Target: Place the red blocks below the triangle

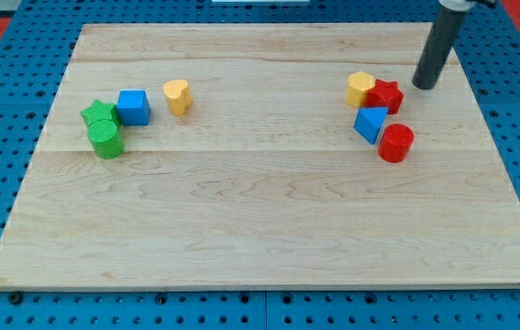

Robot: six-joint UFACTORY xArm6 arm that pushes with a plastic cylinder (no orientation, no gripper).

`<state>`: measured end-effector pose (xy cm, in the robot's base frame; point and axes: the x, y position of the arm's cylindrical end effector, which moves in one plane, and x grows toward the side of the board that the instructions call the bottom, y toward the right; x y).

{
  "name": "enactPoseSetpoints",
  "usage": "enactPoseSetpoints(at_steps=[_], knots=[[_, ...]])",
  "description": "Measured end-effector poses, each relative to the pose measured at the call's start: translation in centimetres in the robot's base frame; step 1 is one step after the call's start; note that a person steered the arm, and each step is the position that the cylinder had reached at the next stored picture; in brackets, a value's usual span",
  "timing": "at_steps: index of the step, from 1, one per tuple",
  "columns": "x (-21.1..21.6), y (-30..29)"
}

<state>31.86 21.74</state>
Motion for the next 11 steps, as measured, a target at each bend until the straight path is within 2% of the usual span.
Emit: enactPoseSetpoints(at_steps=[1, 5, 6, 7, 8, 9, 10, 11], knots=[[-1.7, -3.6], [-2.1, -4.5], [1.5, -7.5], [5.5, -6.0], [5.7, -5.8], [3.4, -5.2], [8.0, -2.7], [14.2, -5.2]])
